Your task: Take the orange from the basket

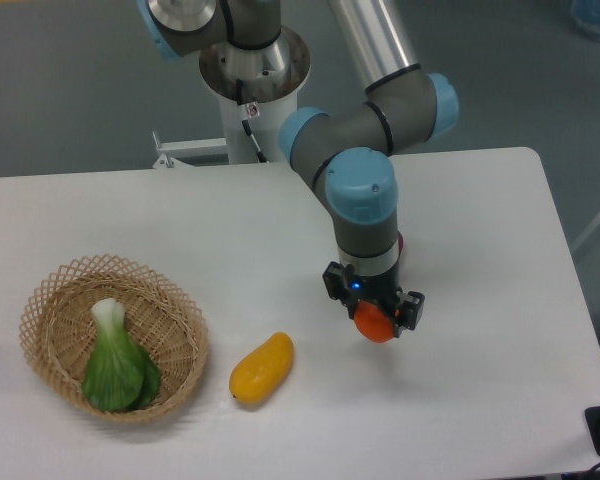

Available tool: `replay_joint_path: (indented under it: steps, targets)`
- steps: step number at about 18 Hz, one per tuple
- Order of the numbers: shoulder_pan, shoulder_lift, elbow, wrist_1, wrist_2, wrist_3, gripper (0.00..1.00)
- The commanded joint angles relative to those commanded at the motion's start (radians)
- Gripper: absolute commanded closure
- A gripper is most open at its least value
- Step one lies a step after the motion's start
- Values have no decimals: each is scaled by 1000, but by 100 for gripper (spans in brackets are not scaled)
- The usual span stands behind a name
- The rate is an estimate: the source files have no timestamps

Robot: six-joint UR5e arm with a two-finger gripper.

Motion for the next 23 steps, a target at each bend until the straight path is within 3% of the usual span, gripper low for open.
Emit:
replay_joint_path:
  steps: [10, 23]
  targets:
    - [2, -8, 34, -2, 22, 3, 33]
    - [0, -6, 22, 0, 26, -12, 33]
